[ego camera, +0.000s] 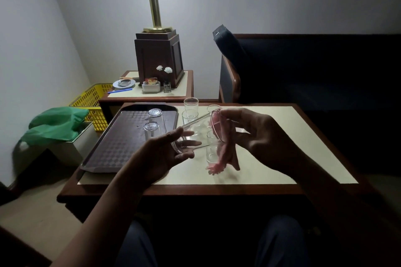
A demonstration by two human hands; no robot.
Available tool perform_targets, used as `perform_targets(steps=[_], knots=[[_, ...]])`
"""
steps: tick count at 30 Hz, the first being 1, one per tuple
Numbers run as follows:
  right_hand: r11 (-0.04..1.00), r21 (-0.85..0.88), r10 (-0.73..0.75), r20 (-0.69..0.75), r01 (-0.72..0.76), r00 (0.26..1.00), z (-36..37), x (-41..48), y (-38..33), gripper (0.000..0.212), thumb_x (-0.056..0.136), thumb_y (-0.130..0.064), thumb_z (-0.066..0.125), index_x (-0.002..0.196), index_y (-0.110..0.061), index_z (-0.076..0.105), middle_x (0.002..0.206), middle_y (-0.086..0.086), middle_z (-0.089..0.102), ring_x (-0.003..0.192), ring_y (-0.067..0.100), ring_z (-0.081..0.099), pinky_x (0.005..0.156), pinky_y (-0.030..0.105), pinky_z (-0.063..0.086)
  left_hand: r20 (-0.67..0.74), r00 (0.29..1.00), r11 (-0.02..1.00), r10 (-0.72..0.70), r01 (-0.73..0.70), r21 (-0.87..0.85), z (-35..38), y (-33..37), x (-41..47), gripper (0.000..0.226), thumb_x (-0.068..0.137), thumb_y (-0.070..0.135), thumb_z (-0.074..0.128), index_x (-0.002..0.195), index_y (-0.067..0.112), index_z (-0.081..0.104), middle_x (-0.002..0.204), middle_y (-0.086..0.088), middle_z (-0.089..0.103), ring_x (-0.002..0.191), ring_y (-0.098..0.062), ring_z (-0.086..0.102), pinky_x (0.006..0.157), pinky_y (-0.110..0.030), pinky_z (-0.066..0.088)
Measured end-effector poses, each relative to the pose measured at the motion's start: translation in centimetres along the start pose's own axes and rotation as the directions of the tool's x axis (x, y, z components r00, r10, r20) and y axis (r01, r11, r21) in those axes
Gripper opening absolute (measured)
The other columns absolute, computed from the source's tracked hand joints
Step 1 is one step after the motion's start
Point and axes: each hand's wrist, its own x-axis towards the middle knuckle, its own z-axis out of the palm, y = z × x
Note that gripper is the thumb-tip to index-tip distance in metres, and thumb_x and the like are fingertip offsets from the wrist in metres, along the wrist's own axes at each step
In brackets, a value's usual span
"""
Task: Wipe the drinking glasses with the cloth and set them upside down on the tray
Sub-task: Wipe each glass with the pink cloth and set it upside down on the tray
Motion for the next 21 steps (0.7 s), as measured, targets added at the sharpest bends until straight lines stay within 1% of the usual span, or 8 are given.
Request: perform_targets(steps=[5,8,11,14,16,18,20,21], knots=[[0.951,0.304,0.104,-0.135,-0.059,0.985,-0.4,0.4,0.8,0.037,0.087,-0.006,0.079,0.123,-0.014,0.072,0.115,0.002,0.079,0.11,0.017,0.075,0.1,0.049,0.06,0.055,0.998,0.992,0.019,-0.026,0.125,0.2,0.0,-0.1,0.045,0.095,0.026,0.064,0.132,0.0,0.057,0.126,-0.027,0.068,0.106,-0.035,0.063,0.085,-0.031,0.061],[0.959,-0.131,-0.274,-0.193,0.252,0.942,0.2,0.3,0.4,0.023,0.093,-0.016,0.073,0.115,-0.011,0.074,0.1,0.002,0.08,0.094,0.011,0.076,0.083,0.034,0.064,0.076,0.997,0.976,-0.022,0.005,0.218,0.6,0.2,-0.2,0.056,0.083,0.029,0.065,0.13,-0.001,0.058,0.11,-0.024,0.075,0.086,-0.03,0.066,0.074,-0.031,0.063],[0.721,-0.485,-0.609,-0.104,0.495,0.786,0.5,0.3,-0.4,0.027,0.094,-0.025,0.073,0.113,-0.007,0.078,0.1,0.005,0.079,0.096,0.014,0.074,0.092,0.015,0.054,0.087,0.991,0.983,-0.098,0.083,0.162,0.8,0.6,-0.3,0.057,0.082,0.032,0.07,0.126,-0.003,0.058,0.105,-0.023,0.068,0.076,-0.027,0.058,0.061,-0.026,0.057],[0.573,-0.582,-0.694,0.029,0.577,0.719,0.1,0.5,-0.2,0.029,0.093,-0.022,0.078,0.116,-0.005,0.077,0.102,0.006,0.08,0.099,0.017,0.074,0.095,0.019,0.051,0.073,0.991,0.982,-0.114,0.101,0.16,0.4,1.1,-0.3,0.049,0.086,0.035,0.073,0.119,0.001,0.06,0.099,-0.018,0.069,0.077,-0.027,0.055,0.06,-0.027,0.05],[0.674,-0.539,-0.629,-0.059,0.506,0.775,0.2,0.7,0.5,0.032,0.094,-0.024,0.076,0.12,-0.005,0.075,0.103,0.005,0.08,0.097,0.009,0.073,0.087,0.019,0.058,0.118,0.992,0.979,-0.045,0.021,0.201,0.3,1.0,-0.5,0.045,0.091,0.026,0.071,0.123,-0.002,0.056,0.104,-0.022,0.069,0.076,-0.028,0.063,0.066,-0.029,0.056],[0.872,-0.403,-0.393,-0.234,0.279,0.889,0.5,0.8,1.1,0.038,0.093,-0.029,0.076,0.125,-0.01,0.07,0.1,-0.002,0.079,0.091,0.003,0.073,0.078,0.015,0.06,0.165,0.978,0.951,0.131,-0.171,0.258,0.3,0.8,-0.7,0.04,0.093,-0.001,0.068,0.128,-0.004,0.05,0.115,-0.024,0.07,0.088,-0.032,0.07,0.078,-0.032,0.062],[1.0,-0.022,0.009,-0.244,-0.015,0.97,0.7,1.0,1.4,0.04,0.092,-0.031,0.076,0.127,-0.014,0.067,0.099,-0.004,0.079,0.088,0.01,0.077,0.072,0.019,0.06,0.172,0.925,0.861,0.338,-0.378,0.339,0.3,0.6,-0.7,0.054,0.08,-0.022,0.068,0.127,-0.007,0.047,0.124,-0.022,0.067,0.1,-0.033,0.07,0.088,-0.036,0.062],[0.978,0.17,0.155,-0.181,-0.125,0.971,0.9,1.0,1.7,0.04,0.091,-0.029,0.076,0.127,-0.013,0.066,0.102,0.001,0.08,0.091,0.016,0.079,0.074,0.026,0.062,0.189,0.888,0.798,0.42,-0.46,0.388,0.3,0.5,-0.6,0.06,0.074,-0.026,0.071,0.126,-0.009,0.046,0.127,-0.018,0.067,0.105,-0.032,0.071,0.09,-0.036,0.062]])
